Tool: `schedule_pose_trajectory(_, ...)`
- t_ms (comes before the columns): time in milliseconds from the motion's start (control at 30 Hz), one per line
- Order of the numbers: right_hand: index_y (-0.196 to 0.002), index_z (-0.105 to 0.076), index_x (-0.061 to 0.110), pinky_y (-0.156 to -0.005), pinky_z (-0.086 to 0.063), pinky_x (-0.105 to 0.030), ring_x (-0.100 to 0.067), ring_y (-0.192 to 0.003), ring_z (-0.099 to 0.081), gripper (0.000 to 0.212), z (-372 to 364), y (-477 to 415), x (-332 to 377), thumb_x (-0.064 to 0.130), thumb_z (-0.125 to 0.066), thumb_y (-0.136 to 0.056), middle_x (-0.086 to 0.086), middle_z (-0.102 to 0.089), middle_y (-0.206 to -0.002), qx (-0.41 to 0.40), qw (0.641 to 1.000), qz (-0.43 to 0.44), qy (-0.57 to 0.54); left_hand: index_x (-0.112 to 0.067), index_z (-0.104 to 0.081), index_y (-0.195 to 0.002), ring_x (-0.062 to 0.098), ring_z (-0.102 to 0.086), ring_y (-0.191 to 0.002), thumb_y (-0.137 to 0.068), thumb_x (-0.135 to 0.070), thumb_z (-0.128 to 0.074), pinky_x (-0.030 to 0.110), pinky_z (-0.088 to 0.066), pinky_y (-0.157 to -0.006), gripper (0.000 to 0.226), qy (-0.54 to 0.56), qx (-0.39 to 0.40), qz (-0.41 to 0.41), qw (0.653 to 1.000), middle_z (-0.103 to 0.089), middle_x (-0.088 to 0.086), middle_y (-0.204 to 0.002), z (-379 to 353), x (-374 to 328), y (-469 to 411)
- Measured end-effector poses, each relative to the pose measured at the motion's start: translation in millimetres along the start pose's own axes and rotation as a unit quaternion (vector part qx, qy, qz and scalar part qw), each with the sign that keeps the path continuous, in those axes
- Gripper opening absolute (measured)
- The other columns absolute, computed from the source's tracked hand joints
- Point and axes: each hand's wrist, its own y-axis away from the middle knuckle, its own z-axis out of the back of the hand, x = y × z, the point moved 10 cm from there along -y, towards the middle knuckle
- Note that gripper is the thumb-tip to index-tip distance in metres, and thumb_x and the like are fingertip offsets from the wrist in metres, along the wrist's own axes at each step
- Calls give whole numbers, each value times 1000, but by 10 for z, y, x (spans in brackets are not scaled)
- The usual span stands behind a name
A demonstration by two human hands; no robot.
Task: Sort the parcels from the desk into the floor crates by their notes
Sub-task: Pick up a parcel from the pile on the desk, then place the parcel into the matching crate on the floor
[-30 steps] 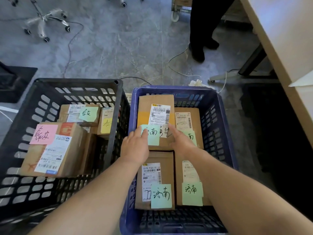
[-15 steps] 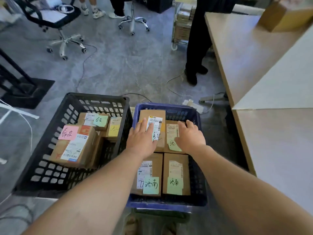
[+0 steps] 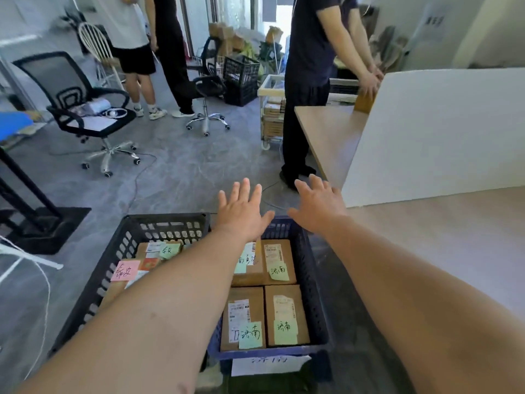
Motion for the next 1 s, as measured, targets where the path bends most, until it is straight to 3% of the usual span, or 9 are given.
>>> schedule_pose_trajectory(167, -149, -25, 23, -113, -24, -47, -32, -139, -28, 69, 227, 401, -95, 50, -52, -91, -12, -22, -154, -17, 999, -44, 18, -23, 4, -155, 27, 13, -149, -99, -58, -26, 51, 6, -119, 73, 0, -11, -48, 999, 15, 8, -162, 240, -189, 225)
schedule_pose_trajectory(467, -144, -33, 22, -111, -22, -45, -34, -138, -28, 63, 303, 1266, -210, 45, -55, -90, -13, -25, -153, -26, 990, -140, -2, -23, 1, -155, 28, 9, -149, -98, -60, -26, 52, 3, -119, 73, -4, -20, -147, 989, 11, 9, -162, 221, -502, 698)
schedule_pose_trajectory(733, -151, -21, 24, -112, -25, -48, -33, -140, -29, 72, 326, 2296, -718, 54, -50, -92, -11, -24, -156, -29, 968, -246, 29, -24, 7, -155, 31, 12, -148, -98, -62, -25, 54, 2, -119, 75, 16, 15, -240, 971, 17, 13, -161, -46, -1225, 1205)
schedule_pose_trajectory(1000, -149, -23, 22, -113, -26, -48, -33, -139, -30, 69, 553, 3522, -1538, 54, -48, -93, -14, -23, -156, -53, 926, -370, 50, -26, 12, -154, 30, 14, -148, -97, -62, -24, 52, 4, -118, 76, 25, 23, -363, 931, 18, 13, -160, -52, -2467, 1991)
